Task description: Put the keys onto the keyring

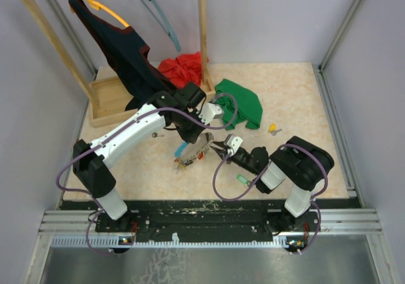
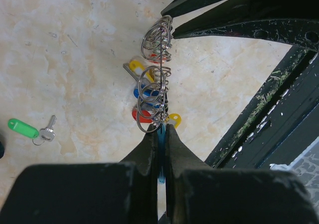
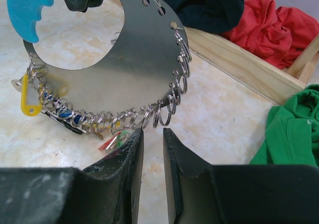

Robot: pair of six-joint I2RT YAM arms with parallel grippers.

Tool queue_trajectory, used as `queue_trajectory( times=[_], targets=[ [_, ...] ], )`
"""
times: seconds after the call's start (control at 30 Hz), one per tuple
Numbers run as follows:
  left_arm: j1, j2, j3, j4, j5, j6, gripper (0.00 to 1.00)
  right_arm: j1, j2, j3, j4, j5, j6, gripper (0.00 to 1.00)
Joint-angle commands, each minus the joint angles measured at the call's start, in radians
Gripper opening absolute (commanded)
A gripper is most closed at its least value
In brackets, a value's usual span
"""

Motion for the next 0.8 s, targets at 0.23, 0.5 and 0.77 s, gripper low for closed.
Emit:
queue_trajectory(
  times=[0.23,0.5,0.77],
  targets=[
    [-0.010,0.003,0.020,0.007,0.014,0.006,0.00,0.013,-0.033,0.015,0.178,-0.001,0.032,0.21],
    [-0.008,0.012,0.057,0.019,-0.008,-0.035,0.00,0.090,-0.022,-0.032,0.178,0.008,0.020,0.22],
    [-0.007,-0.007,0.075,0.038,0.014,-0.052,0.00,0.126,0.023,-0.004,0.178,-0.038,-0.002,0.20]
  ],
)
